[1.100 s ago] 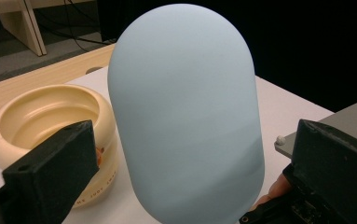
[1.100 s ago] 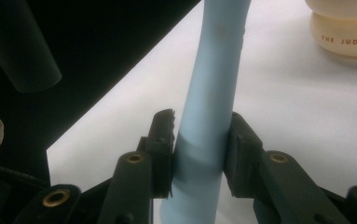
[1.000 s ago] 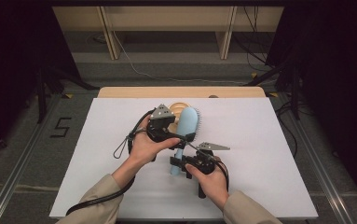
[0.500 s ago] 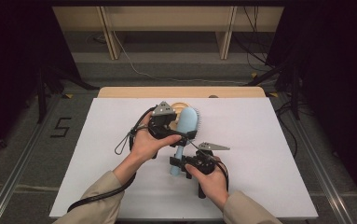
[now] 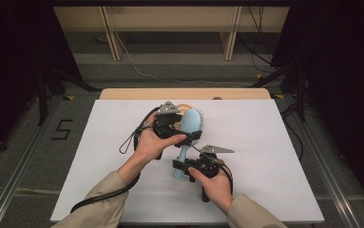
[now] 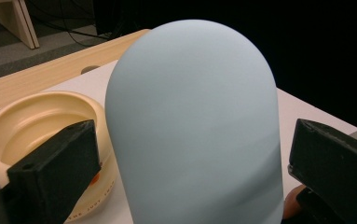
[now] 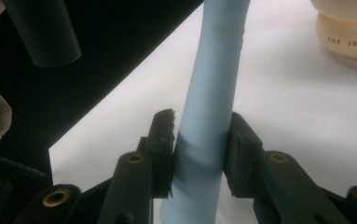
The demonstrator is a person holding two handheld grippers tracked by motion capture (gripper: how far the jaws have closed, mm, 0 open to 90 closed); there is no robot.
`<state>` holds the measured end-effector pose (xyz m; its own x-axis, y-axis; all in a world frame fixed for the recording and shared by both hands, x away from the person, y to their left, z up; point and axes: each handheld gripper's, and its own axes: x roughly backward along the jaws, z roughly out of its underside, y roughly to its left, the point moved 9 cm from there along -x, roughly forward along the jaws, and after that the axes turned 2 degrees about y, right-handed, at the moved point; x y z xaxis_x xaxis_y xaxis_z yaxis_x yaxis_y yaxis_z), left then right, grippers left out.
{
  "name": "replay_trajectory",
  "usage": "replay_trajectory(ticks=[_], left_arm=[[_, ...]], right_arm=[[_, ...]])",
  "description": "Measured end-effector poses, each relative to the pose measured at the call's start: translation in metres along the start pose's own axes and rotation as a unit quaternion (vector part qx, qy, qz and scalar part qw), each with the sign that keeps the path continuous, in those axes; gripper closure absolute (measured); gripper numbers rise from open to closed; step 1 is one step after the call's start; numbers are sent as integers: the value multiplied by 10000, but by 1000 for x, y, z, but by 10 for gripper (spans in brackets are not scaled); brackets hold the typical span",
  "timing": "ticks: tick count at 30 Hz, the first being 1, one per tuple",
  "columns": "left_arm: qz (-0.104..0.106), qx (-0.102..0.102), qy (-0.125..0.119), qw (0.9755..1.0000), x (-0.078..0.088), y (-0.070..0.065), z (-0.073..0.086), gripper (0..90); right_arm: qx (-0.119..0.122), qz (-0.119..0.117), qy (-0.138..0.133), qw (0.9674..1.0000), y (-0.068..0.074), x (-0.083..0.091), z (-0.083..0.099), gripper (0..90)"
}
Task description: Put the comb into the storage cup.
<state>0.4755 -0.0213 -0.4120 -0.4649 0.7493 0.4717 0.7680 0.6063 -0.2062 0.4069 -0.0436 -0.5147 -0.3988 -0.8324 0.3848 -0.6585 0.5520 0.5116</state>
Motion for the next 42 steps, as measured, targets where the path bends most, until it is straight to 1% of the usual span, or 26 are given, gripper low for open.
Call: replay_trajectory(ticks=[11, 16, 28, 42], left_arm=[[-19, 17, -7, 10000, -4, 1, -5, 14], [-32, 27, 29, 10000, -6, 2, -5, 16], [-76, 105, 6, 9999, -8, 4, -6, 37], [-113, 142, 20, 9998, -9, 5, -4, 77]], right_arm=[[10, -6, 9, 10000, 1, 0, 0, 678], [12, -5, 11, 10000, 1, 0, 0, 678], [25, -3, 19, 10000, 2, 0, 0, 678], [36, -4, 19, 10000, 2, 0, 0, 678]])
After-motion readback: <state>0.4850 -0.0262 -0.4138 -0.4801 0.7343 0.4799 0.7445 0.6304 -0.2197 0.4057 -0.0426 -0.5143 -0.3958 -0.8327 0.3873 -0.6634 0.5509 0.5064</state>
